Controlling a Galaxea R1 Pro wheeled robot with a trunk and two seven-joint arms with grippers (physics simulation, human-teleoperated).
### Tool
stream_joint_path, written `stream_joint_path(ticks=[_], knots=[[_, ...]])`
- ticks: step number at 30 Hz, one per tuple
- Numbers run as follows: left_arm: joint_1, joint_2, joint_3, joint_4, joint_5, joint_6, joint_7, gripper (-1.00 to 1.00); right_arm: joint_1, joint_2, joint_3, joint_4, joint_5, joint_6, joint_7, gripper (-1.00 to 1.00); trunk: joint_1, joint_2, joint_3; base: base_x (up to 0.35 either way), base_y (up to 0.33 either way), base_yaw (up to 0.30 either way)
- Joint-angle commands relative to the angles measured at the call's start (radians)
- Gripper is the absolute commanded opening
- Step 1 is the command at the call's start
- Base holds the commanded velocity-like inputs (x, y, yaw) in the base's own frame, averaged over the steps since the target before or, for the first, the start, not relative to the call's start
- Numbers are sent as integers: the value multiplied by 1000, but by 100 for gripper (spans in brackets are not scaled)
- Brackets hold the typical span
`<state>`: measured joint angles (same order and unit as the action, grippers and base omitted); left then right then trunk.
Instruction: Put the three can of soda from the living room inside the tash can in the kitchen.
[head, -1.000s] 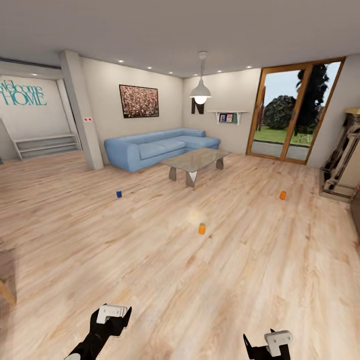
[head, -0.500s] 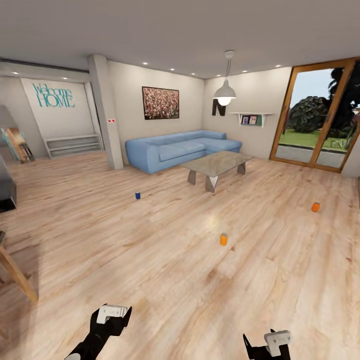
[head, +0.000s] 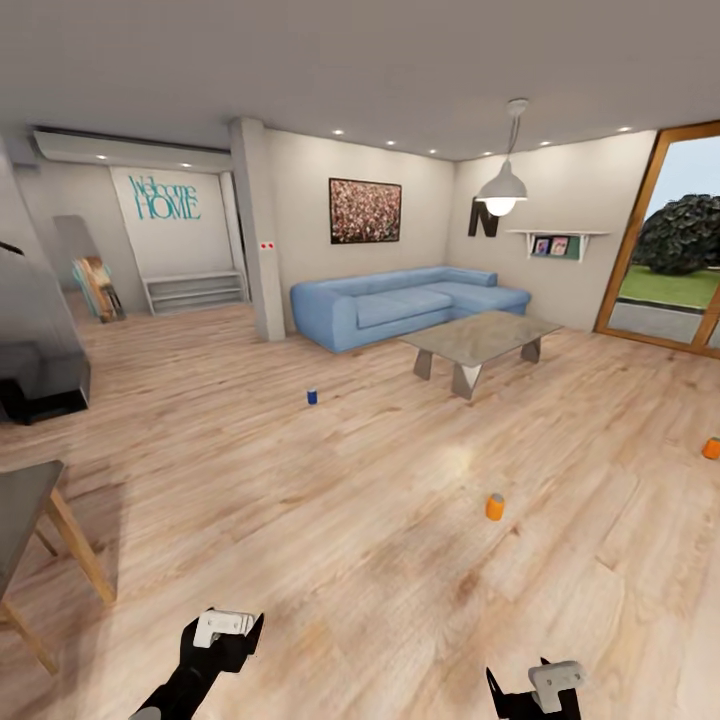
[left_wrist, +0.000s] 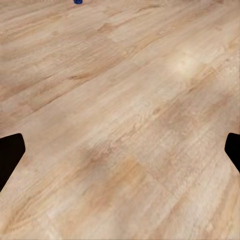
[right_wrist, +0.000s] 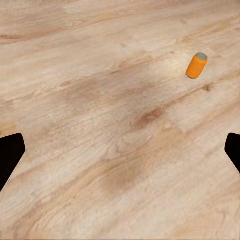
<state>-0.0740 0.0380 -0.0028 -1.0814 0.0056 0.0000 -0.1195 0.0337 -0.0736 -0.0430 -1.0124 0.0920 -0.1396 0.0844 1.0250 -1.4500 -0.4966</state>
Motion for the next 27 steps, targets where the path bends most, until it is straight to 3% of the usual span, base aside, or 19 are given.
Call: stream_joint_path(ticks=[1,13,27], knots=[[0,0,0,0,0,0,0,100,0,0,0,0,0,0,0,100,0,0,1,242,14,220],[-1,0,0,1,-2,0,0,100,0,0,0,0,0,0,0,100,0,0,5,238,3,80],[-1,0,0,1,-2,0,1,100,0,0,0,0,0,0,0,100,0,0,5,237,0,236]])
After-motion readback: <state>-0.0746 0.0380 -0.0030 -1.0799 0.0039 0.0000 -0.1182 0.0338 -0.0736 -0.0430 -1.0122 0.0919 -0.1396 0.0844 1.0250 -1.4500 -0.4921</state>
